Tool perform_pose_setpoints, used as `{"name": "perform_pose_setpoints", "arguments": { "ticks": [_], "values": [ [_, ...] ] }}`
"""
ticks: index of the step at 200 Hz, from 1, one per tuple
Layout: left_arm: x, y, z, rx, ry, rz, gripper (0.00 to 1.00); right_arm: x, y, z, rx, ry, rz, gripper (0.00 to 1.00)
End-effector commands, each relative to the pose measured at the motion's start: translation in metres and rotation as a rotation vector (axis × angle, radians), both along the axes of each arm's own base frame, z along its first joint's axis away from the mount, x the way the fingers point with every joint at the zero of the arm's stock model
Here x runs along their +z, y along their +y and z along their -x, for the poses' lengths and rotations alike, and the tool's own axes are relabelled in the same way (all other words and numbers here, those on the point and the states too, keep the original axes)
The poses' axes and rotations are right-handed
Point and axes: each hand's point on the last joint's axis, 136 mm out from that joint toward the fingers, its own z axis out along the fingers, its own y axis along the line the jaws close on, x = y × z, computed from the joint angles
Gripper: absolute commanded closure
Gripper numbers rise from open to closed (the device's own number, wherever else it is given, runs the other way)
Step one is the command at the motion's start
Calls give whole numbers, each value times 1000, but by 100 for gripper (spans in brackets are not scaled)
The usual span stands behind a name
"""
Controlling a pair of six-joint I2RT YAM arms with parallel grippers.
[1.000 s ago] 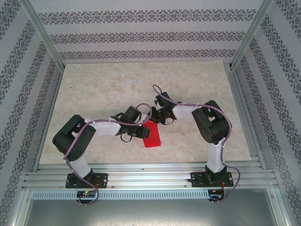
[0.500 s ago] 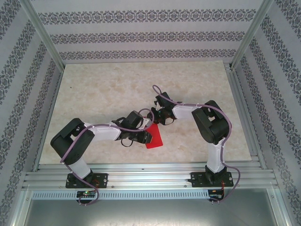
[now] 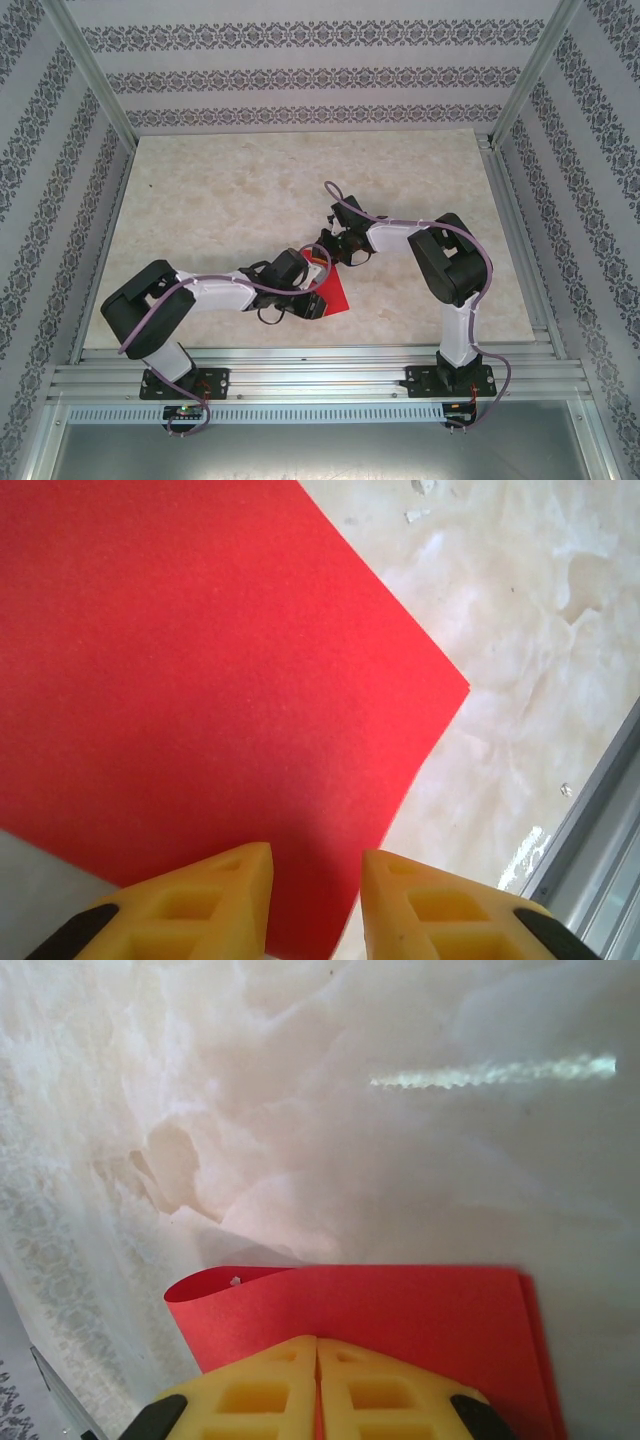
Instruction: Fold a paper plane with a square sheet of paper (fold left side to right side)
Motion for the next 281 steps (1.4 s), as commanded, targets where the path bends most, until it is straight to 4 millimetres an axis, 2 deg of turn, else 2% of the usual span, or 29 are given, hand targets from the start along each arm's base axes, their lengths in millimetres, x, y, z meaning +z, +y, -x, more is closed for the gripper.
{"name": "perform_pose_setpoints", "arguments": {
  "ticks": [1, 25, 51, 83, 104, 129, 150, 202, 247, 281],
  "values": [
    [-30, 33, 69, -65, 257, -143, 69, -48, -41, -5, -95, 31, 189, 91],
    [-28, 31, 70, -66, 258, -134, 69, -46, -40, -5, -91, 29, 182, 91],
    [-17, 29, 71, -68, 244, -97, 69, -45, -40, -5, -88, 26, 180, 91],
    [24, 21, 64, -74, 169, 3, 66, -46, -39, -5, -85, 28, 177, 91],
    [53, 28, 40, -12, 105, 33, 64, -44, -36, -6, -83, 24, 169, 91],
    [81, 46, -6, 135, 79, 112, 63, -43, -35, -5, -77, 22, 167, 91],
    [91, 48, -34, 181, 64, 174, 62, -42, -33, -5, -72, 20, 164, 91],
    [75, 12, -59, 145, 122, 254, 63, -41, -30, -4, -66, 19, 161, 91],
    [50, -9, -53, 101, 155, 216, 64, -41, -28, -5, -59, 20, 160, 90],
    [21, -7, -51, 122, 173, 143, 65, -35, -26, -6, -53, 6, 147, 90]
  ]
}}
